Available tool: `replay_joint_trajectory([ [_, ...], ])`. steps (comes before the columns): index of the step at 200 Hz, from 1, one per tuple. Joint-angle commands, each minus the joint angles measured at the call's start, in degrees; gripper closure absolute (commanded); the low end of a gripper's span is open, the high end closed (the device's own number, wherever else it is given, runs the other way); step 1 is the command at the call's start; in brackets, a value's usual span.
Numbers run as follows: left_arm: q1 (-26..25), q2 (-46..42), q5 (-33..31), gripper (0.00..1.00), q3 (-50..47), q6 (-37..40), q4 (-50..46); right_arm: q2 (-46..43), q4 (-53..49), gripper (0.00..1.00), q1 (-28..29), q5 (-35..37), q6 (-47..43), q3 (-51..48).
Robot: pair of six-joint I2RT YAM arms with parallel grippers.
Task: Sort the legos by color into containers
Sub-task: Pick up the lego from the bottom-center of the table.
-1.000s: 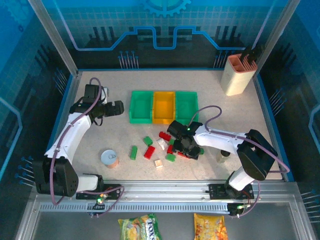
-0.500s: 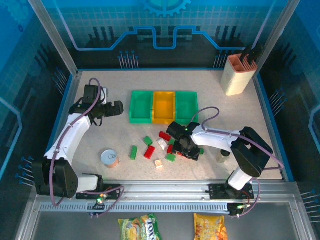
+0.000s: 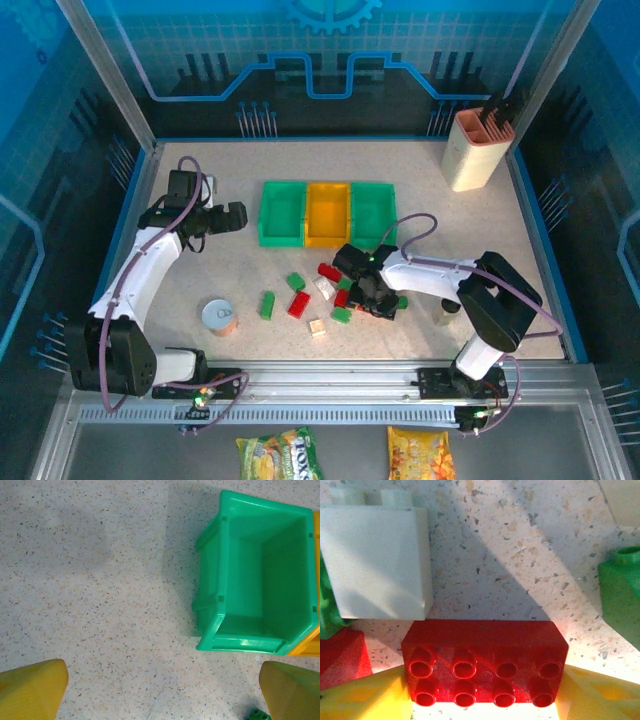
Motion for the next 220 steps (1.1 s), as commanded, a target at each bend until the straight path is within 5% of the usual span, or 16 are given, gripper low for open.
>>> replay_joint_trajectory([
  [1,0.69,-1.16,0.39,0.01,-0.88,0.54,0.82,0.62,-1.04,0.30,-0.36,1.77,-0.18,-0.68],
  [96,0.70,-1.29,0.06,0.01,-1.13,0.76,1.00,-4.89,-6.89,0.36,-0.40,5.71,-3.49,2.10],
  [161,0.69,-1.64,0.30,0.01,-1.14,0.77,1.00,-9.05,-7.67,0.35,-5.93,9.35,-20.86,8.56],
  [220,0.78,-1.90,0.10,0.01,-1.22,0.88,1.00,-3.30,-6.30,0.35,-14.49,8.17,-34.37,19.56],
])
